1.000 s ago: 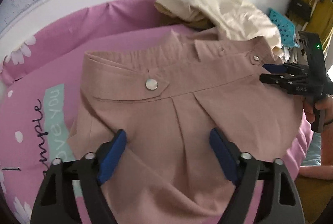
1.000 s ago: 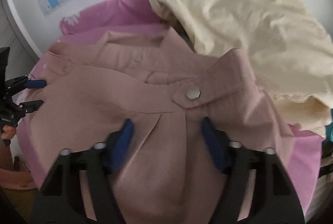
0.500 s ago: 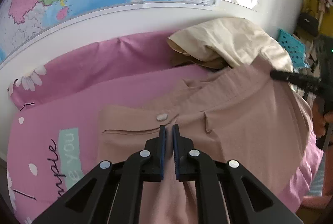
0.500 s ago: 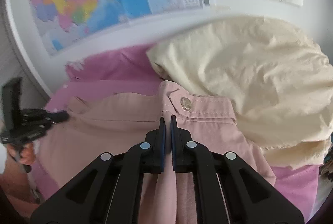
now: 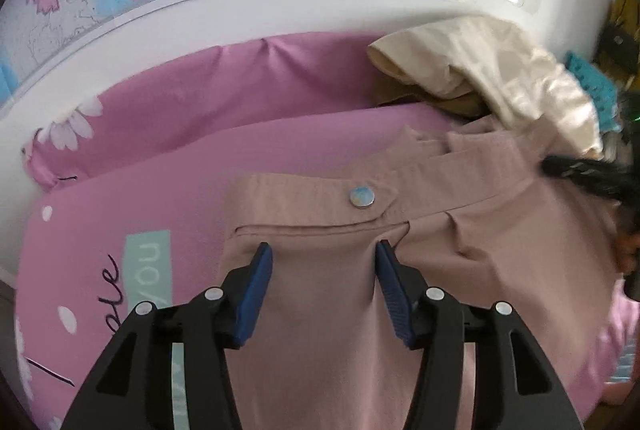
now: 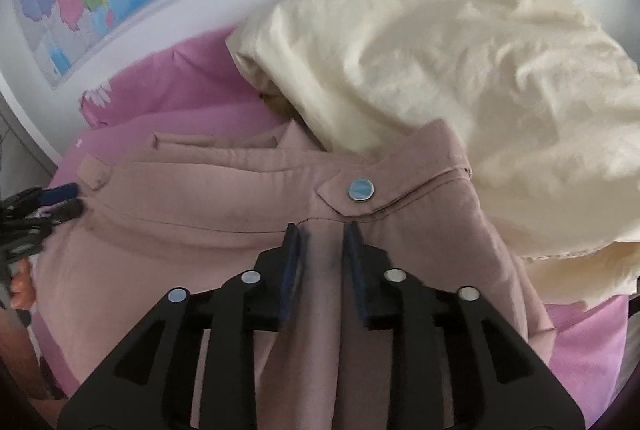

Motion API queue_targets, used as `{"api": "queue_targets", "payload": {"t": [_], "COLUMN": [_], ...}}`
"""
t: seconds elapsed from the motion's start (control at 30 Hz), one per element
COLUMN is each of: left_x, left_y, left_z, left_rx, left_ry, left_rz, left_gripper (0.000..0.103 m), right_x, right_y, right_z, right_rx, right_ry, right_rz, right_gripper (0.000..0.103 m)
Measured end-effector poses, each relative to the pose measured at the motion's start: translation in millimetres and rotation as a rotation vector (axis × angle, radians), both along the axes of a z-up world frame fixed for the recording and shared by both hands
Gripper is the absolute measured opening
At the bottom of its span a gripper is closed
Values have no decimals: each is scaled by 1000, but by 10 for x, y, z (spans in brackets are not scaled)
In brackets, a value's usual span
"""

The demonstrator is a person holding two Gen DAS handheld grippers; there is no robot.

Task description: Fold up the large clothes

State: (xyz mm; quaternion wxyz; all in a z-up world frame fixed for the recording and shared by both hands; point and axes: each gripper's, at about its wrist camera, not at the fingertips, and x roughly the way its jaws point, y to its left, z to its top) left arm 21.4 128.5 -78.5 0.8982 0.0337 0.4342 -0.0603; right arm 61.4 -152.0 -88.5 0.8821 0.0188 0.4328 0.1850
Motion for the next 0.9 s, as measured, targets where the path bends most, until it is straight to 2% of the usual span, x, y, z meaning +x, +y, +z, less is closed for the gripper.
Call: {"api": "queue_targets", "payload": {"t": [0.03,0.13,0.2,0.27,0.37,0.43,0.53,0.63,0.73,0.8,0.9], "left_x": [40,98,112,119,103,99,110,146,162,125,1], "left_y": [-26,-47,-49,-46,-39,-49,-47,-40,-22,2,102], "left_z": [-43,-115,-127,-130,-134,-138,-148,-177,-202,-170,-44], "left_rx": [12,26,30,33,37,41,40,39,32,21,-10], "left_ry": [9,15,12,11,8,6,9,11,21,19,-14], "left_rz": [0,-4,-8,-5,0,-1,-2,-2,1,6,13], "left_gripper": [53,54,55,55,56,56,56,59,61,62,61], "right_x": [-48,-236,-319,-278,-81,55,124,164,95,-8,-221], "right_y": [-23,2,107,193,202,84,-65,-141,-145,-186,-341], "right_z": [68,256,303,224,0,-157,-198,-205,-155,-52,80], "right_rx": [7,20,-24,-43,-68,-13,72,112,88,75,113], "right_ry": [-22,-100,-142,-128,-61,-1,18,42,42,3,-49], "right_rz": [-14,18,48,83,54,31,25,22,36,42,46], "right_gripper": [35,35,35,32,32,29,18,17,26,41,41]}}
